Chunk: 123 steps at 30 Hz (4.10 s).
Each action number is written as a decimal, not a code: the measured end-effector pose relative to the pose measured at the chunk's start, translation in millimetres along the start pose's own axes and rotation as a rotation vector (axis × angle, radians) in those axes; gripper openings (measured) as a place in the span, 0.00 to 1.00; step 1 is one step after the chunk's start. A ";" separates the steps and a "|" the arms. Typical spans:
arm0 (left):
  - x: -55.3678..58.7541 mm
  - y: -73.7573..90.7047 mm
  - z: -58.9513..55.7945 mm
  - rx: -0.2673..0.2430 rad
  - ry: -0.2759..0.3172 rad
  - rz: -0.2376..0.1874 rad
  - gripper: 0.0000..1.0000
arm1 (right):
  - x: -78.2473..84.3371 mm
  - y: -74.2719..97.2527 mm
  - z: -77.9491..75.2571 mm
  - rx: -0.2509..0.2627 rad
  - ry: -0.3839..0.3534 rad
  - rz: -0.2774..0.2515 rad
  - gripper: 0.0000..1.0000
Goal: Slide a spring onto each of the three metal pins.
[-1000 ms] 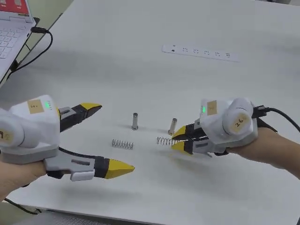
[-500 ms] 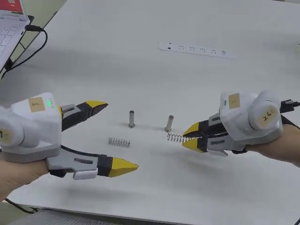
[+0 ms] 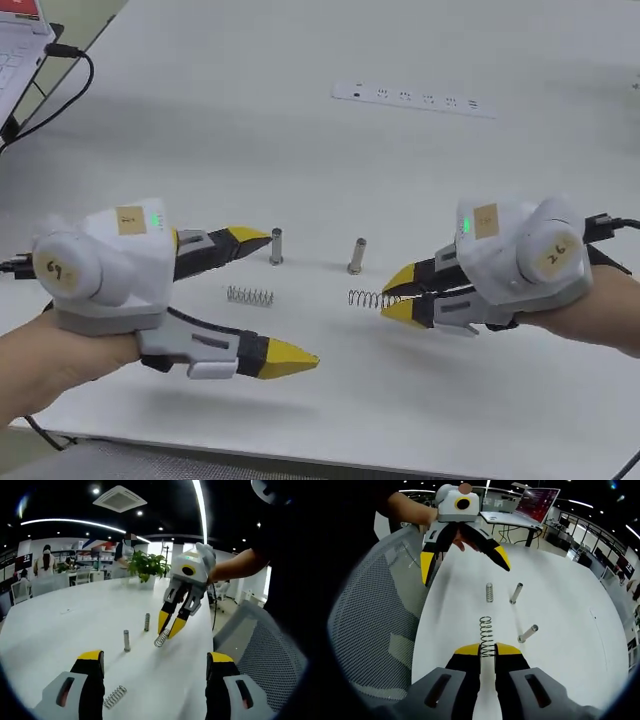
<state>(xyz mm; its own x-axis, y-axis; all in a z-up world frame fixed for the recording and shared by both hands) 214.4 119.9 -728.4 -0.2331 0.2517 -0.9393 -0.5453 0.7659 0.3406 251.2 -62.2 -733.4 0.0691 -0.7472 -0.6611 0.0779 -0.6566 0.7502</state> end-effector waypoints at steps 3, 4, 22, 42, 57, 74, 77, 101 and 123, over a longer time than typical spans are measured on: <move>-2.3 -8.8 -1.1 0.024 0.000 -0.008 0.71 | -2.0 2.2 -0.2 0.002 0.003 -0.006 0.07; -2.6 -13.1 -2.3 0.041 -0.004 -0.001 0.68 | -2.6 3.2 -0.3 0.002 0.002 -0.009 0.07; -13.4 -50.6 -11.3 0.140 -0.046 0.020 0.31 | -11.2 14.4 2.4 0.001 0.031 -0.030 0.07; -21.5 -52.4 -14.4 0.162 -0.062 0.005 0.12 | -22.9 20.0 3.5 -0.001 0.061 -0.055 0.07; -21.8 -52.3 -16.5 0.173 -0.058 -0.004 0.04 | -22.4 19.6 5.6 -0.024 0.064 -0.058 0.07; -20.7 -47.5 -20.0 0.187 -0.048 0.010 0.02 | -24.1 17.3 10.5 -0.038 0.063 -0.069 0.08; -20.8 -47.5 -19.9 0.184 -0.040 0.010 0.02 | -24.4 17.7 10.3 -0.035 0.073 -0.068 0.08; -22.1 -47.0 -22.0 0.206 -0.038 0.012 0.02 | -13.3 18.5 11.1 -0.037 0.056 -0.085 0.09; -17.1 -45.9 -19.6 0.222 -0.009 0.003 0.02 | -21.9 28.9 14.0 -0.059 0.019 -0.173 0.07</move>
<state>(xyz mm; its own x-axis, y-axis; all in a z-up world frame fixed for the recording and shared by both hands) 227.7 68.9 -727.2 -0.2269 0.2589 -0.9389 -0.3537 0.8763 0.3271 238.0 -66.2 -697.0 0.0685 -0.6213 -0.7806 0.1484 -0.7674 0.6238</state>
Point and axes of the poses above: the centre of the closed fingertips' face, and the gripper's own axes: y roughly backward along the fingers, z roughly to its left, x roughly out of its underside, the point moved 8 cm from there along y, roughly backward along the fingers, and after that the axes turned 10 degrees about -x, right-handed, at the moved point
